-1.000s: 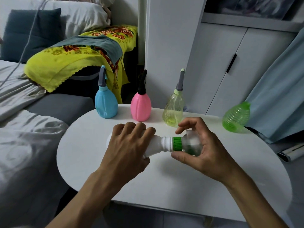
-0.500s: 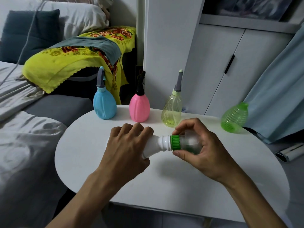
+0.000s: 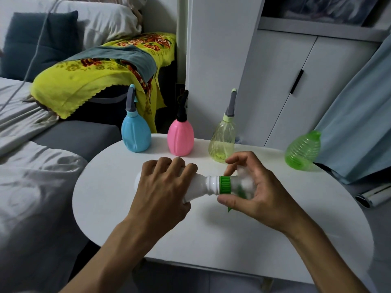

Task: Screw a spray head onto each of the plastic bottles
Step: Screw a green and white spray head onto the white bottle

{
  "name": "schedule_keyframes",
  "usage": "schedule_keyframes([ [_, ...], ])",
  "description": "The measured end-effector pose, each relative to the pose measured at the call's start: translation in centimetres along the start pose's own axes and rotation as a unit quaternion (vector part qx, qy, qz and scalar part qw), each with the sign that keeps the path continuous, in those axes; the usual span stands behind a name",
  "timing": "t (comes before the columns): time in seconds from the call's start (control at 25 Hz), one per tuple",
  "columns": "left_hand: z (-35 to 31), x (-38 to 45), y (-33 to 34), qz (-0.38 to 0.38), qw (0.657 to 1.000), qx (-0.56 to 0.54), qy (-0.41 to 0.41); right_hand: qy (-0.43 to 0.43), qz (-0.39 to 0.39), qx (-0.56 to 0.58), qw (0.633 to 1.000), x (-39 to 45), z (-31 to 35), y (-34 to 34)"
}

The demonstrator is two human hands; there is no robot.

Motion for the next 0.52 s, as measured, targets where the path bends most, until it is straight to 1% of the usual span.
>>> schedule_keyframes([
  [0.08, 0.0, -0.1, 0.1, -0.002, 1.0, -0.004, 0.001, -0.008, -0.001, -0.007, 1.0, 0.0, -0.2, -0.3],
  [0.28, -0.3, -0.4, 0.8, 0.008, 1.0, -0.015, 0.022, 0.031, -0.012, -0.026, 0.999, -0.2, -0.1, -0.7],
  [0.32, -0.3, -0.5, 0.8, 0.019, 0.999, -0.036, 0.013, 0.046, -0.005, -0.014, 0.999, -0.2, -0.2, -0.7],
  [0.36, -0.4, -0.5, 0.8, 0.039, 0.997, -0.073, -0.003, 0.081, 0.001, 0.031, 0.996, -0.1, -0.4, -1.0],
  [0.4, -0.4, -0.5, 0.7, 0.07, 0.988, -0.134, -0.032, 0.14, 0.011, 0.119, 0.983, 0.1, -0.6, -1.3],
  [0.44, -0.5, -0.4, 0.5, 0.106, 0.969, -0.212, -0.074, 0.215, 0.027, 0.25, 0.944, 0.2, -0.8, -1.5],
  [0.48, -0.6, -0.3, 0.4, 0.143, 0.938, -0.294, -0.115, 0.283, 0.047, 0.392, 0.874, 0.2, -0.5, -1.5],
  [0.52, -1.0, -0.2, 0.4, 0.178, 0.902, -0.367, -0.14, 0.314, 0.071, 0.503, 0.802, 0.1, -0.1, -1.4],
])
Point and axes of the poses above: each hand's wrist, its own x-axis towards the middle knuckle, its own y-axis out of the palm, z = x × y, the point moved 4 cm from there along x, towards the middle knuckle, and after that the axes turned 15 degrees about -z, right-handed, at the moved point
